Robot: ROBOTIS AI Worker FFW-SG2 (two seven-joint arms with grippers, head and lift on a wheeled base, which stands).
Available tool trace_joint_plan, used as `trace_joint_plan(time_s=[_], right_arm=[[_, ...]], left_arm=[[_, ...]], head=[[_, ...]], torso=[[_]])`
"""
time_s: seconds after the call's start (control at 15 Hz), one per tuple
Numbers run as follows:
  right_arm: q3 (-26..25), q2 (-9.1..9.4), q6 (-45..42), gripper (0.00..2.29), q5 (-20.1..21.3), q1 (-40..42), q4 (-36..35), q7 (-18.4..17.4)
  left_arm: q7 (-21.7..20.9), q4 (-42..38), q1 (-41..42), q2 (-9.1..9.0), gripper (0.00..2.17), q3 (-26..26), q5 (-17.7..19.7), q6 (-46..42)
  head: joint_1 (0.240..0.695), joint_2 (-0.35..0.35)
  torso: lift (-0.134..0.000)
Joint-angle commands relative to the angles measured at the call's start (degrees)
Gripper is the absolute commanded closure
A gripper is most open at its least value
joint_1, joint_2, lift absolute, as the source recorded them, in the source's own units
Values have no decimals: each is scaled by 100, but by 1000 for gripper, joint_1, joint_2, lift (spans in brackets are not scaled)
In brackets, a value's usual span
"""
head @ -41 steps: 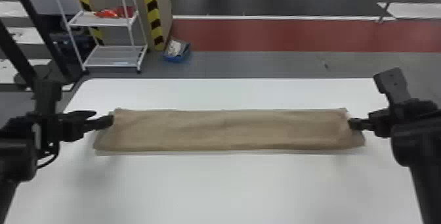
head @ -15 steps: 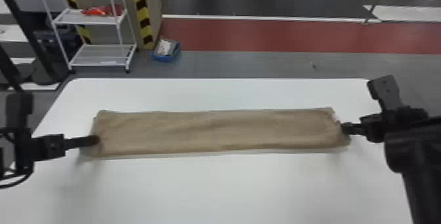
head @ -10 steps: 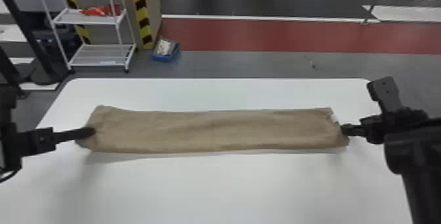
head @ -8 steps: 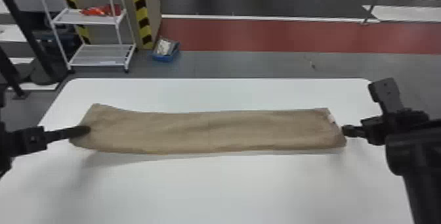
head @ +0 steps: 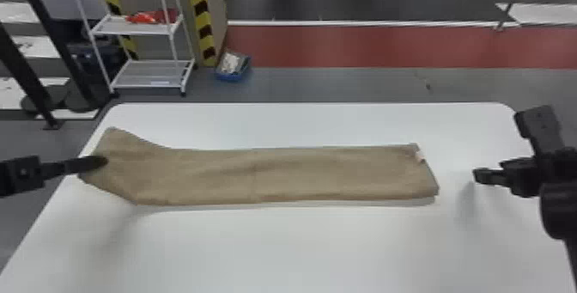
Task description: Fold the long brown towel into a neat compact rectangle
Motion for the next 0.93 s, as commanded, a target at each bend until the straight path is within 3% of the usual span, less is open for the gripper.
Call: trace_joint_plan(time_s=[0.0,0.2,0.4,0.47,0.73,0.87], right_arm=[[-1,7,31,542,-3,46,-49,0],[-36,7,49,545,-11,204,-190,8],[-115,7,66,542,-20,309,-278,26],[-141,7,84,545,-82,336,-295,35],[-220,-46,84,545,-135,503,-383,52],[-291,-90,66,545,-196,520,-427,61]], left_arm=[[72,-936,72,-366,1781,15,179,982],[230,-2026,2,-1034,1781,-266,223,1896],[397,-2474,-385,-1658,1781,-828,99,2131],[485,-2544,-455,-1799,1781,-995,91,2131],[731,-2544,-772,-2449,1781,-1716,-322,2131],[836,-2518,-772,-2666,1781,-1918,-384,2131]], head=[[695,10],[695,-64],[695,-141],[695,-191],[695,-269],[695,-321]], torso=[[-124],[-124],[-124],[-124],[-124],[-124]])
